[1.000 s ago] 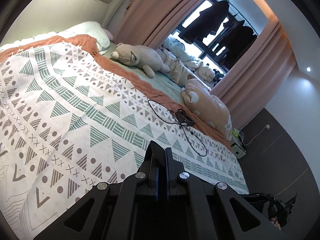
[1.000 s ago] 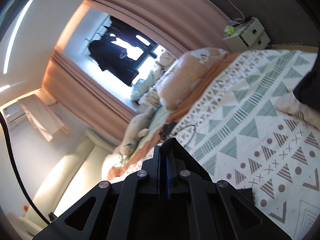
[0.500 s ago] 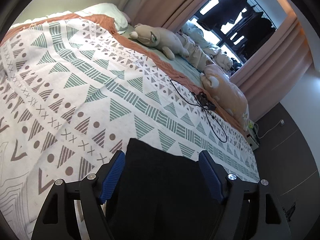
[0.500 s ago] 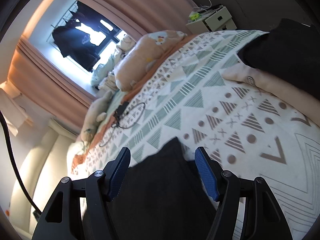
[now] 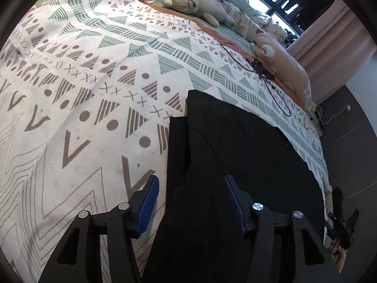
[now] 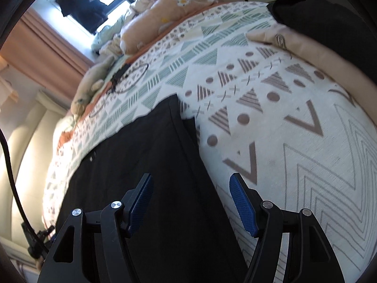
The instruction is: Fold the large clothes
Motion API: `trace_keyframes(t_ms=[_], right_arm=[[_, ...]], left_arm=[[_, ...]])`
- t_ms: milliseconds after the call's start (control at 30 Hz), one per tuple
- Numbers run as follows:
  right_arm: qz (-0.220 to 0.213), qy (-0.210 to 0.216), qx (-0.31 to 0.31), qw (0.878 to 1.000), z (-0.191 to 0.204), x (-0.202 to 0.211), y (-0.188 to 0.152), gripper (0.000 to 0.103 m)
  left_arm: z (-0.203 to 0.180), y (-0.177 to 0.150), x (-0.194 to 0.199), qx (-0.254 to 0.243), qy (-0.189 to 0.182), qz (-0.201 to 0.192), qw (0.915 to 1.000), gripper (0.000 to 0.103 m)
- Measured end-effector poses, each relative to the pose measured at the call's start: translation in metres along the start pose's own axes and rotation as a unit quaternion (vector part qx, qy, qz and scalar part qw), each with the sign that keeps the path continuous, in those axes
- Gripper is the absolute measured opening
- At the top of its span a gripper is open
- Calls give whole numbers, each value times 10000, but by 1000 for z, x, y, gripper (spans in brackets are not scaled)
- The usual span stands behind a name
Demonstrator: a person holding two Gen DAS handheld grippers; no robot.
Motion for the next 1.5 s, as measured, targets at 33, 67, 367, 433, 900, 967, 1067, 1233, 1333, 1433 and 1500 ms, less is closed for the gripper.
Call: trace_keyframes(t_ms=[33,67,367,433,900,967,1067,1233,1333,1433,1500], right_arm=[[23,-54,64,10000,1,-4,-2,67],[33,-77,86,9999,2,-6,-3,67],[-255,163,162,9994,12,-17,17,6],[-320,199,104,9992,14,-18,22,5],[-387,-251,-74,9989,9,8,17,44],[-441,-300,30,9986,12,22,12,49],[-575,-329,115,9977,16,43,5,57],[-746,-312,410,9959,37,74,-15,64],[-668,-307,631,9953,53,86,-32,67],[-545,-351,790,9948,64,91,-46,78],[-448,-403,880,9943,70,93,-56,79]], left_arm=[[-1,-1,-3,-2,-19,19,10000,42],[-3,0,-5,-20,-50,24,10000,41],[-10,14,-37,-380,157,93,9991,3],[-11,18,-41,-481,260,65,9985,3],[-2,12,-37,-249,648,400,9968,49],[1,7,-20,-181,644,237,9975,60],[5,-3,0,-16,540,136,9984,60],[6,-31,27,157,411,89,9990,60],[4,-49,42,230,322,43,9992,60],[5,-65,57,335,256,0,9991,60],[5,-75,65,385,209,-10,9990,60]])
Point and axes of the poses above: each gripper's, at about its wrist camera, not at the fingertips, and x roughly against the way its jaws point, z to its left, y to its top, the point moved 8 cm from there along -x, roughly the way its jaws point, and after that the axes turned 9 degrees about -x, right-handed, at the moved point
